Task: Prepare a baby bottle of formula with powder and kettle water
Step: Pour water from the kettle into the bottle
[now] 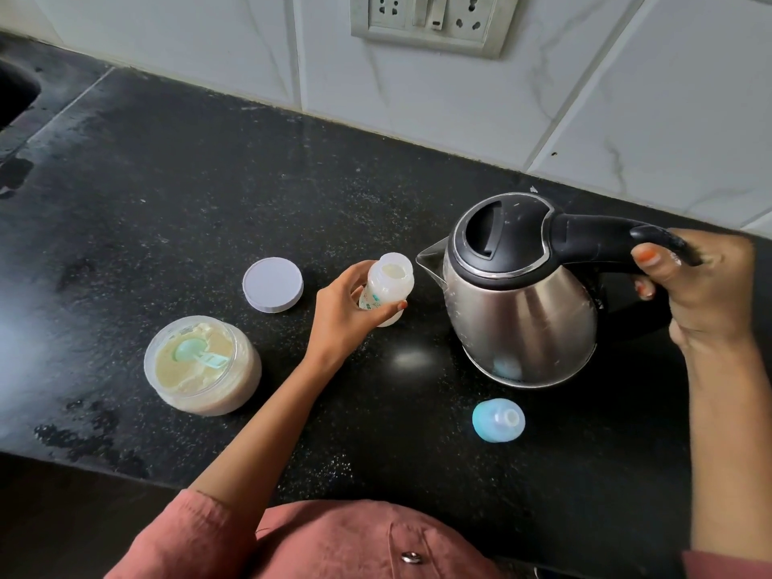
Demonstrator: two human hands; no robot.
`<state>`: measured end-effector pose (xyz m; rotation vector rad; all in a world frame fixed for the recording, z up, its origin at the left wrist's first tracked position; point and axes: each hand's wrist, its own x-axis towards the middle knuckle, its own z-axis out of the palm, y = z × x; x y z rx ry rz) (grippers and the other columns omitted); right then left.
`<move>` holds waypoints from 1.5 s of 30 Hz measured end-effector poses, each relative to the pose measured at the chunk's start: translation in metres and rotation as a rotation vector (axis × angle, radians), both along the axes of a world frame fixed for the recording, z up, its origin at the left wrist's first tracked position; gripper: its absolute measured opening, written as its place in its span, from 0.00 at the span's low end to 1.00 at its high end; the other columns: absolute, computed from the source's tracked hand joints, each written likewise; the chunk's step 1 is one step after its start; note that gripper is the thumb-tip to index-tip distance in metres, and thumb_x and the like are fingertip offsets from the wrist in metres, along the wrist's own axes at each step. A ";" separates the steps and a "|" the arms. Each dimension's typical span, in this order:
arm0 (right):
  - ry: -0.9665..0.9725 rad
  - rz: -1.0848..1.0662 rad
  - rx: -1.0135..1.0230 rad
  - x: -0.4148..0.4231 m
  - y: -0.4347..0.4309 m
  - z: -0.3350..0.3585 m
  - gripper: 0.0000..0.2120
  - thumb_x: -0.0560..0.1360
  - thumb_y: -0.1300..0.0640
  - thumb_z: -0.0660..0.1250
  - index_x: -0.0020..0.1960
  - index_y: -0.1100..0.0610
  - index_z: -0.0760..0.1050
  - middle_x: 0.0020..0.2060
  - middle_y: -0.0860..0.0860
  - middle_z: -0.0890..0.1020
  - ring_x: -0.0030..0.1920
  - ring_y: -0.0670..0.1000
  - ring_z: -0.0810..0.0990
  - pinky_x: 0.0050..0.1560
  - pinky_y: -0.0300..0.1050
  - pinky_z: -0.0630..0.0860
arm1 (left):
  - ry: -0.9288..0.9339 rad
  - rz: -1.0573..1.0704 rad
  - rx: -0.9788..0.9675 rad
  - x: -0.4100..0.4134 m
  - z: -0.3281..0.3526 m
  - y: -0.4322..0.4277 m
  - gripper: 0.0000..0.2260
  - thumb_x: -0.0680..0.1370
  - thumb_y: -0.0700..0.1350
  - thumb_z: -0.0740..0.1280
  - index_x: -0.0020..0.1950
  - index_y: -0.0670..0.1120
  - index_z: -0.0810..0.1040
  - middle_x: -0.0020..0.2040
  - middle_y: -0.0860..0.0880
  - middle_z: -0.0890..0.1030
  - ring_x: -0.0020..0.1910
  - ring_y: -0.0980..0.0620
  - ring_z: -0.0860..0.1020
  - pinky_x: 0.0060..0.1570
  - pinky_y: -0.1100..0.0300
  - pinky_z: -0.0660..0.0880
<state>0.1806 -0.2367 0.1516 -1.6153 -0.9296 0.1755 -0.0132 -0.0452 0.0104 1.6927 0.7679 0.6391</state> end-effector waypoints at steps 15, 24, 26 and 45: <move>0.223 -0.184 0.218 0.012 -0.029 -0.023 0.13 0.58 0.32 0.71 0.32 0.41 0.80 0.25 0.36 0.78 0.29 0.36 0.76 0.31 0.28 0.70 | 0.083 0.017 -0.008 0.001 -0.005 -0.004 0.26 0.65 0.41 0.77 0.62 0.47 0.73 0.54 0.58 0.74 0.55 0.60 0.72 0.47 0.80 0.67; 0.265 -0.242 0.228 0.042 -0.030 -0.042 0.18 0.55 0.28 0.70 0.28 0.43 0.79 0.23 0.36 0.77 0.32 0.36 0.77 0.37 0.29 0.72 | 0.094 0.038 -0.011 0.005 -0.006 -0.008 0.26 0.66 0.40 0.76 0.61 0.51 0.72 0.55 0.58 0.74 0.56 0.59 0.72 0.50 0.74 0.68; 0.277 -0.243 0.241 0.047 -0.030 -0.045 0.19 0.55 0.28 0.70 0.27 0.44 0.79 0.23 0.37 0.77 0.32 0.36 0.77 0.38 0.30 0.72 | 0.091 0.048 -0.015 0.007 -0.007 -0.010 0.27 0.66 0.40 0.76 0.61 0.50 0.72 0.56 0.57 0.74 0.57 0.59 0.72 0.53 0.71 0.69; 0.357 -0.341 0.342 0.101 -0.026 -0.068 0.17 0.56 0.32 0.72 0.24 0.46 0.77 0.23 0.38 0.77 0.32 0.37 0.77 0.40 0.34 0.73 | 0.123 0.093 -0.010 0.011 -0.006 -0.018 0.28 0.66 0.37 0.75 0.64 0.45 0.72 0.58 0.54 0.74 0.58 0.56 0.73 0.55 0.68 0.68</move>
